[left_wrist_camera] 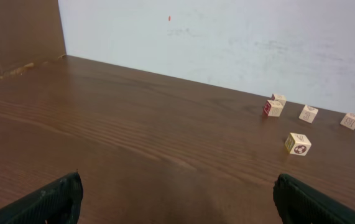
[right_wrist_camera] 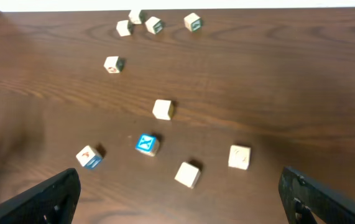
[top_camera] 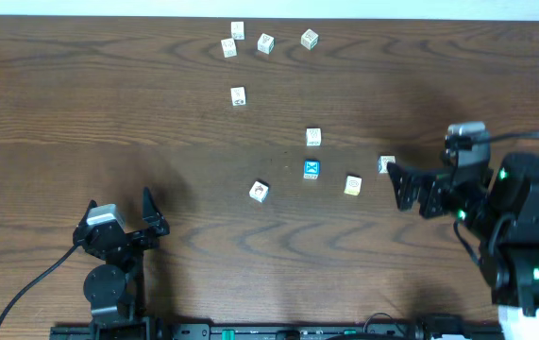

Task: Lift 5 blocks
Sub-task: 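Move the right gripper forward toward the blocks on the right side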

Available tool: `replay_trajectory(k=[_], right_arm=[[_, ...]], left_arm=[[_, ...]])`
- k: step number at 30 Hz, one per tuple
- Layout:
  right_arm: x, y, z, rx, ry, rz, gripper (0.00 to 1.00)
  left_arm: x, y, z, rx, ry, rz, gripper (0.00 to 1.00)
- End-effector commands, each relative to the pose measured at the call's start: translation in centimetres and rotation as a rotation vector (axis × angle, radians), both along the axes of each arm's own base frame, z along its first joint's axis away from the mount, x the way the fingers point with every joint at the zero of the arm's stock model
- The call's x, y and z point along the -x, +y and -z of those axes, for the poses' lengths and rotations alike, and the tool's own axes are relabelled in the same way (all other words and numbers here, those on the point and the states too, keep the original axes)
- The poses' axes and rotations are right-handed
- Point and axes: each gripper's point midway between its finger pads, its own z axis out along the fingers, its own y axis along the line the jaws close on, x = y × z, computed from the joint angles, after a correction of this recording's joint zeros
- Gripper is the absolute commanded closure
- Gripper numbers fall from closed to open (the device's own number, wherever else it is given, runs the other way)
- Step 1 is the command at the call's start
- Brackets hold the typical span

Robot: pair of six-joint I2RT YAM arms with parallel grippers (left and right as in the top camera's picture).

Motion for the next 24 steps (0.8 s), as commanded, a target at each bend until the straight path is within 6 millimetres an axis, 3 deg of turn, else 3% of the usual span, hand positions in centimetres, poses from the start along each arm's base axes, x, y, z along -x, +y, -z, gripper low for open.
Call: replay_trajectory(k=[1,10,24], right_arm=[[-1.6,-0.9,-0.5,0.049,0.006,0.025,0.01],[-2.9,-5.0,0.9,0.202,0.086,0.217,0.01],[-4.4,-5.3,3.2,0.198,0.16,0.234,0.01]], left_arm=[[0.1,0.4,1.8,0.006,0.05,-0.021,0.02],[0.1,0.4,1.8,0.006,0.05,-0.021,0.02],[0.1,0.4,1.8,0.006,0.05,-0.021,0.02]])
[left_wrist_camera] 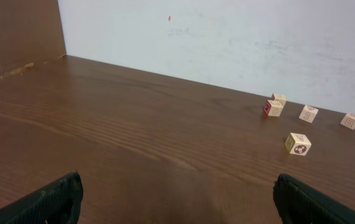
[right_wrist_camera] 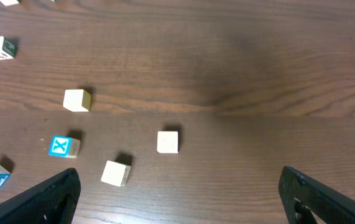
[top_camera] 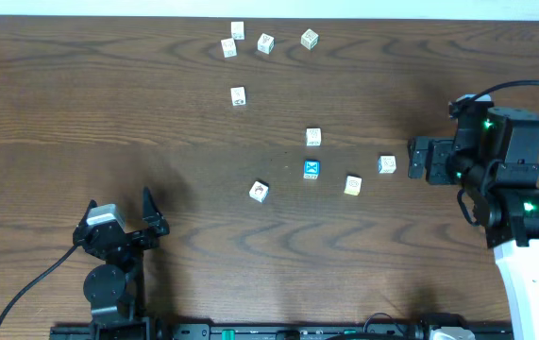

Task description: Lift 5 blocks

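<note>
Several small wooden blocks lie scattered on the brown table. A near group holds a plain block, a pale block, a blue X block, a block and a block. My right gripper hangs open just right of the plain block, nothing between its fingers. The pale block and blue X block show below it. My left gripper rests open and empty at the front left, far from every block.
Farther blocks sit at the back: a single block and a row near the far edge, also seen as the single block and row. A white wall rises behind the table.
My right gripper has shifted back and to the right and now looks more steeply down at the near blocks. It stays open. The left arm and all blocks are unmoved.
</note>
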Available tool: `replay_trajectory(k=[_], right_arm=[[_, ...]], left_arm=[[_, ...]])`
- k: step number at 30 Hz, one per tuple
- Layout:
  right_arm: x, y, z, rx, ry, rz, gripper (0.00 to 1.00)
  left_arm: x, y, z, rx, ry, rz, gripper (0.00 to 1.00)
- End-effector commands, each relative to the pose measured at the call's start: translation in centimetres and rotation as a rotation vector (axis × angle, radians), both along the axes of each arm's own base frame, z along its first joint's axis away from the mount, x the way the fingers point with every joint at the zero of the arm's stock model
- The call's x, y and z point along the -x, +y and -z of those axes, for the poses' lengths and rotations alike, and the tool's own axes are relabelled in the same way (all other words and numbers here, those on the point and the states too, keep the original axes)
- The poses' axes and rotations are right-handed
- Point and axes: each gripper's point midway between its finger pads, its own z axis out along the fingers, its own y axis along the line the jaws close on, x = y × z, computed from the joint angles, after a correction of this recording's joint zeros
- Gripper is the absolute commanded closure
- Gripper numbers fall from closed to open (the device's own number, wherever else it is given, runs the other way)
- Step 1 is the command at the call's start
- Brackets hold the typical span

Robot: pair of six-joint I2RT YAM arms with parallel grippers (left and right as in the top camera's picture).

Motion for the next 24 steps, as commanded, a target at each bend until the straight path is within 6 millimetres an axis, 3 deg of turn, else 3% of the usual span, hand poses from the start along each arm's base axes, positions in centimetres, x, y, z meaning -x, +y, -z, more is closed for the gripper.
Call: replay_trajectory(k=[1,6,24], right_arm=[[-0.4,-0.2,-0.7,-0.002,-0.015,0.011,0.01],[-0.4,1.0,-0.9,-0.05,-0.019,-0.036,0.01],[-0.4,1.0,-0.9,-0.05,-0.022,-0.035,0.01]], left_arm=[[0.1,0.4,1.8,0.006,0.05,-0.021,0.02],[0.1,0.4,1.8,0.006,0.05,-0.021,0.02],[0.1,0.4,1.8,0.006,0.05,-0.021,0.02]])
